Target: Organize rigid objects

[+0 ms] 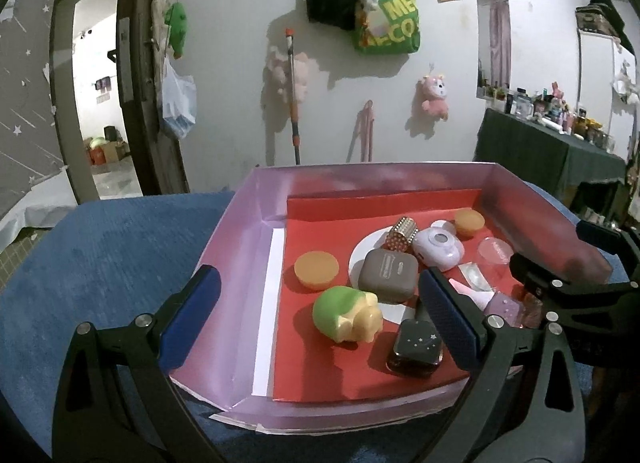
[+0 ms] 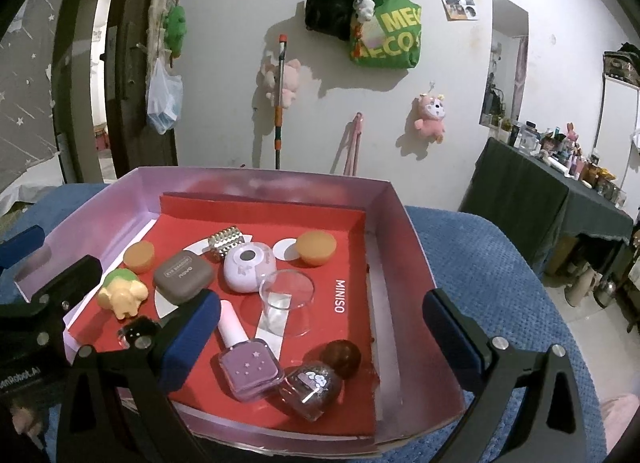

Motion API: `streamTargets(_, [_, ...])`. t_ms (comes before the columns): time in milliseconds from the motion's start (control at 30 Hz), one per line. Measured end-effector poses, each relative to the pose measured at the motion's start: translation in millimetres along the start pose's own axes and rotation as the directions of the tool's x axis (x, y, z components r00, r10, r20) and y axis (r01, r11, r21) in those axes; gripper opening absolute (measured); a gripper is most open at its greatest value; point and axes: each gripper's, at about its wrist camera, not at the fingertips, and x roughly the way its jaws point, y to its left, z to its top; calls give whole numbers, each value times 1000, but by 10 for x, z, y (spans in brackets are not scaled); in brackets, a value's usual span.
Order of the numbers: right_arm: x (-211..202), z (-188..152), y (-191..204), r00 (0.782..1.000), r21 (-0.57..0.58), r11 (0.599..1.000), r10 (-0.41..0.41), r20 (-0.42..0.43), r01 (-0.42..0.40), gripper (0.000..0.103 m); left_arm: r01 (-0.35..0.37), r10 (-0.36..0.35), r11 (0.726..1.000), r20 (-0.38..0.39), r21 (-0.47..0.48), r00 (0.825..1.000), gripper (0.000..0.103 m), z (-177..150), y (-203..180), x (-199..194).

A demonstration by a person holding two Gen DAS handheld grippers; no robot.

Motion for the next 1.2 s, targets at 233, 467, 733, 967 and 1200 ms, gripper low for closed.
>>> streamTargets(233, [-10,3,-47,1000,25,1000,2,4,-2,103,13,-14,1000,-54,-22,998,101,-4,46,93])
streamTargets(467, [7,1,-44,1000,24,1000,5,-5,-5,103,23,-25,999,-82,-24,996,101,-11,51,140])
streamTargets(733, [12,-2,-40,1000,19,1000,1,-15,-1,103,23,-25,1000,-94,-21,995,101,-4,35,149])
streamTargets(967, [14,-9,-45,1000,20,1000,2,-16,-2,103,26,-28,999,-99,-22,995,101,-2,34,160])
streamTargets(1200, [12,-6,-45,1000,21,1000,3,-16,-3,103,24,-26,999,-101,-22,995,101,-6,32,165])
